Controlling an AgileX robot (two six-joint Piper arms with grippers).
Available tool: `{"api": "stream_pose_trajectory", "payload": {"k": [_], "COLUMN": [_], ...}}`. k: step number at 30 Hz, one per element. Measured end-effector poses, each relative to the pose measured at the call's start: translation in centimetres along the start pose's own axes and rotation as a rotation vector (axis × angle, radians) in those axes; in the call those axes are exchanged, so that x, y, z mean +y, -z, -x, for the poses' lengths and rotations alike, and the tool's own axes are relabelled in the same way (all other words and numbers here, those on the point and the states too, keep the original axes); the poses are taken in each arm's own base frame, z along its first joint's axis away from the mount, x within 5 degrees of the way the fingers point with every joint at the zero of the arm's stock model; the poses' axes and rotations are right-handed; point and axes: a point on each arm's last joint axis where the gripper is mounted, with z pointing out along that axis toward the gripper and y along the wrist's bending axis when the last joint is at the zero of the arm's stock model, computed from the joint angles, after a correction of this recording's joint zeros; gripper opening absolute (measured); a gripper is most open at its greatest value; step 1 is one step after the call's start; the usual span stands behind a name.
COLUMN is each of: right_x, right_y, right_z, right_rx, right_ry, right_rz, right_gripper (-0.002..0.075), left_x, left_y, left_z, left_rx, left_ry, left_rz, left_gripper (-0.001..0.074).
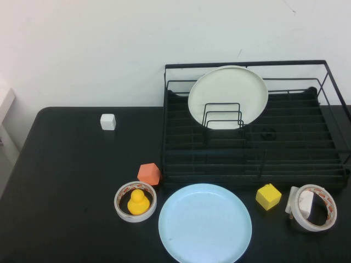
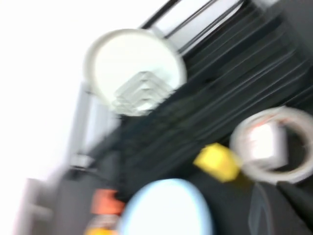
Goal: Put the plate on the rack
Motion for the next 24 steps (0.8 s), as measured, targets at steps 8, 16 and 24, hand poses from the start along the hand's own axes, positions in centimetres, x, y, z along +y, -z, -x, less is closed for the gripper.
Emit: {"api": "stream_pose_trajectory", "payload": {"k": [8,16,24], "right_x": [0.4,0.4,0.4], "right_y": [0.0,0.0,0.0], "right_z": [-0.1,-0.1,-0.1], "right_rx": [0.012,0.007,0.003], "right_ry": [-0.104,0.125,0.215], "right_rz": [0.046,0.042,0.048], "right_gripper": [-0.0002,-0.0002,-0.0002], "left_x": [-0.8,-3.0,-9.3], "left_y": [0.2,0.7,-1.4], "left_z": [1.5,1.9,4.0], "left_rx": [-0.153,-0.117,0.209], "left_ry": [0.321,-0.006,-0.506], "left_rz": [-0.114,-0.138,0.05], "left_gripper": [-0.0002,-0.0002,-0.0002]}}
